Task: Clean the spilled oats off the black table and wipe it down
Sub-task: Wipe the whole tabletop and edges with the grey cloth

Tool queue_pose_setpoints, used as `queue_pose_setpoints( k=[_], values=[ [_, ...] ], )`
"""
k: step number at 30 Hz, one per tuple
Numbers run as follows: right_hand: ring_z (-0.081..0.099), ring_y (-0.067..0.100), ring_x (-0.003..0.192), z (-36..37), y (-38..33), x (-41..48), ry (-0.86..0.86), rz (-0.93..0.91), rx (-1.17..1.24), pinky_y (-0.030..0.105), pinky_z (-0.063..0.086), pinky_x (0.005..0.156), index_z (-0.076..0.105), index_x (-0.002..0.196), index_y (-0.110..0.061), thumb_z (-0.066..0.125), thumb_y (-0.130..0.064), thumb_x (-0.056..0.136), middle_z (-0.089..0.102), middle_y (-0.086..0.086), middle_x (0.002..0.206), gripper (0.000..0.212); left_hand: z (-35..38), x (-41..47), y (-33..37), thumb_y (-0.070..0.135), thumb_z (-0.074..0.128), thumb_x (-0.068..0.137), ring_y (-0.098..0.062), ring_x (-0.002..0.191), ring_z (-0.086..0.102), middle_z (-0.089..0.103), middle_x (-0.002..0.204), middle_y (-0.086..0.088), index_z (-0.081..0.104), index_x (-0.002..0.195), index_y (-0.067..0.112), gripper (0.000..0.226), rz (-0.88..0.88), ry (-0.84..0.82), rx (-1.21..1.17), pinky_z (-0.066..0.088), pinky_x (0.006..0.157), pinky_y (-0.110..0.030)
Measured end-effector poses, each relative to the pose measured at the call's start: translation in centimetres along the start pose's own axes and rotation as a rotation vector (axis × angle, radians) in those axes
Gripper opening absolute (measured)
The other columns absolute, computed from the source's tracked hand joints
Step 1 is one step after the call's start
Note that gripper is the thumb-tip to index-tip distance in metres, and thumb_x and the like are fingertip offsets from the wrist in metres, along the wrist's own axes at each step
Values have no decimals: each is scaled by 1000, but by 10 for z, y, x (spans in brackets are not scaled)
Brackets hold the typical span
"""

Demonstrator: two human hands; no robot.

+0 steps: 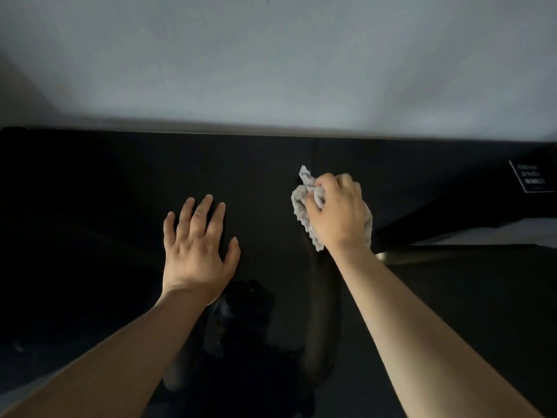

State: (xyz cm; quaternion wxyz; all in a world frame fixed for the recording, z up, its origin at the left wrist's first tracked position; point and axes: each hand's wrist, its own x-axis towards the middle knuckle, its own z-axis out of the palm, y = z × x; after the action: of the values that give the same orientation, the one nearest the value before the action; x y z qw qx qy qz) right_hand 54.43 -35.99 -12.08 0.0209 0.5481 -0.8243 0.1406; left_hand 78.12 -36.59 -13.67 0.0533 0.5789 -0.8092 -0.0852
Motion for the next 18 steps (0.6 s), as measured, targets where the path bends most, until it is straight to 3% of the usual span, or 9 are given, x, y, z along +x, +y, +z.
queue_pose_setpoints(
  k=[2,6,10,15,18],
  values=[
    [53,19,80,-10,1,-37,35,-3,63,27,34,59,59,87,-23,54,-46,82,56,-3,89,24,0,1,-1,51,25,89,-26,146,10,25,155,-5,33,146,17,67,4,-7,4,5,118,-48],
    [50,8,73,-41,3,-124,-130,-38,128,26,44,60,55,82,-30,53,-53,81,50,-13,82,23,-1,0,-1,51,24,90,-27,146,10,24,155,-5,32,146,17,67,9,-14,14,5,118,-50],
    [52,6,65,-64,5,-170,-197,-13,263,27,48,52,55,74,-30,56,-43,75,50,-14,73,13,-1,0,-1,51,24,90,-28,145,12,25,155,-7,33,146,16,67,26,-7,17,6,118,-51],
    [55,12,81,-71,10,-93,83,29,283,33,48,62,60,81,-28,55,-45,78,53,-10,85,18,1,-2,-1,47,28,92,-29,145,11,25,155,-8,33,146,15,63,31,4,11,6,118,-51],
    [55,15,89,-44,18,-50,50,126,199,38,53,67,64,88,-29,57,-40,83,54,-8,94,14,2,-3,-2,45,35,93,-28,145,10,24,155,-7,33,146,15,61,34,16,2,5,118,-50]
  ],
)
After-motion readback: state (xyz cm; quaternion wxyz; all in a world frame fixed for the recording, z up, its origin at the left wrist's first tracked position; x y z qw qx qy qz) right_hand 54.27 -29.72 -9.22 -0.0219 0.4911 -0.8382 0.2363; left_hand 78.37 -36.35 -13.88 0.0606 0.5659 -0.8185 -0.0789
